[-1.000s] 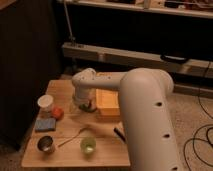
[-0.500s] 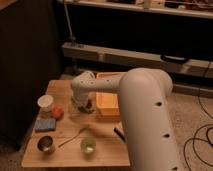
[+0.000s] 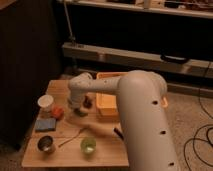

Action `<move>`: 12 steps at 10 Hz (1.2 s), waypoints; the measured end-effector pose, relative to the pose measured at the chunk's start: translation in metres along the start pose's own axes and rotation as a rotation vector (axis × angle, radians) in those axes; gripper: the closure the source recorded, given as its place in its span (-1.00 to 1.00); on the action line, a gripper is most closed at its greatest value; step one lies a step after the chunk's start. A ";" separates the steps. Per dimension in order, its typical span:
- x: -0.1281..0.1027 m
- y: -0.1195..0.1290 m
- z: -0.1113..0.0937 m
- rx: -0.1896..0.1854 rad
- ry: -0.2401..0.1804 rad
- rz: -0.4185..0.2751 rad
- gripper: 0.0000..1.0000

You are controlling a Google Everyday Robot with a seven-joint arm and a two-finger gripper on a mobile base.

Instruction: Place pepper in paper cup

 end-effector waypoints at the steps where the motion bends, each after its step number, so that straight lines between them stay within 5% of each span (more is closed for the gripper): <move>1: 0.000 -0.001 0.001 0.024 0.027 0.009 -0.17; 6: -0.002 -0.002 0.014 0.110 0.105 0.103 0.87; 8: -0.001 -0.006 0.014 0.138 0.100 0.146 1.00; 9: 0.003 -0.009 0.009 0.150 0.088 0.165 1.00; 12: 0.018 -0.024 -0.035 0.168 -0.036 0.240 1.00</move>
